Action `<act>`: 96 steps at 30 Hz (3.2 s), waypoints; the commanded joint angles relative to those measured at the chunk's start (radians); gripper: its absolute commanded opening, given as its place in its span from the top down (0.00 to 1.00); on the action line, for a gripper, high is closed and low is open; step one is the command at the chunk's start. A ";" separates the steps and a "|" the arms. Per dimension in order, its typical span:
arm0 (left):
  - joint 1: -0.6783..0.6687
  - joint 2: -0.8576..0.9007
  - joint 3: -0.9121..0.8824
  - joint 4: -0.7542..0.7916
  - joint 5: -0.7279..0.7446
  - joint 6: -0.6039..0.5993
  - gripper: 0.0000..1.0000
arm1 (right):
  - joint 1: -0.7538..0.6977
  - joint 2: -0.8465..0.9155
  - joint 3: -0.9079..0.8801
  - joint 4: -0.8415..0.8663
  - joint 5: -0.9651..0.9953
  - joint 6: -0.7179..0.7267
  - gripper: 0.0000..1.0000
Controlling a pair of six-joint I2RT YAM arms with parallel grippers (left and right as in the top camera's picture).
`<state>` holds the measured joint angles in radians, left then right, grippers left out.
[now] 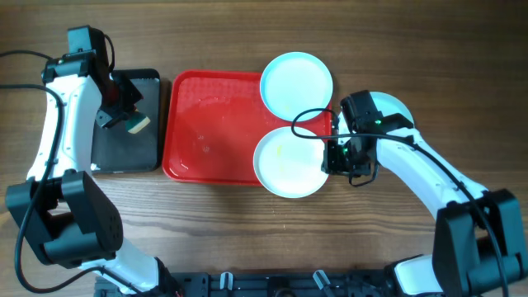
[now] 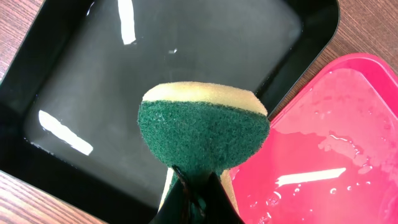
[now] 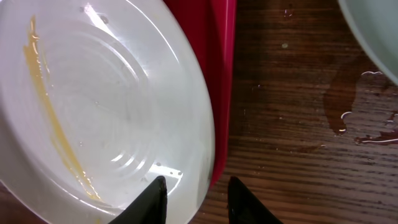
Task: Clean dirty plates on tray and stack at the side
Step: 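Move the right gripper to the rim of the lower-left white plate, then grip the plate rim with the right gripper, bring sponge toward plate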
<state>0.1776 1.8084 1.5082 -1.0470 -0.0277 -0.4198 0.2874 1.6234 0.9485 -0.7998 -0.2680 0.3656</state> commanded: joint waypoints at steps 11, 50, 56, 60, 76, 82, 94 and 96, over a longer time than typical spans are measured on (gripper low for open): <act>0.001 0.010 -0.005 0.008 0.005 0.023 0.96 | 0.008 0.061 -0.008 0.022 -0.010 0.012 0.96; -0.006 0.010 -0.005 0.026 0.009 0.023 0.96 | 0.320 0.248 0.200 0.500 0.183 0.167 0.73; -0.031 0.010 -0.005 0.037 0.009 0.023 0.96 | 0.321 0.366 0.262 0.502 0.141 -0.053 0.82; -0.042 0.010 -0.005 0.038 0.009 0.023 0.96 | 0.321 0.426 0.308 0.475 0.112 -0.055 0.89; -0.156 0.010 -0.005 0.037 0.095 0.023 0.96 | 0.321 0.427 0.318 0.320 0.092 0.364 0.96; -0.291 0.028 -0.006 0.058 0.047 0.024 0.96 | 0.320 0.427 0.317 0.321 0.057 0.316 0.96; -0.415 0.143 -0.146 0.215 0.106 0.309 0.96 | 0.320 0.428 0.317 0.335 0.057 0.286 0.96; -0.419 0.153 -0.168 0.234 0.106 0.309 0.96 | 0.320 0.428 0.317 0.337 0.057 0.275 0.96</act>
<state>-0.2268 1.9392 1.3815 -0.8371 0.0551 -0.1871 0.6056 2.0201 1.2781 -0.4637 -0.2020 0.6647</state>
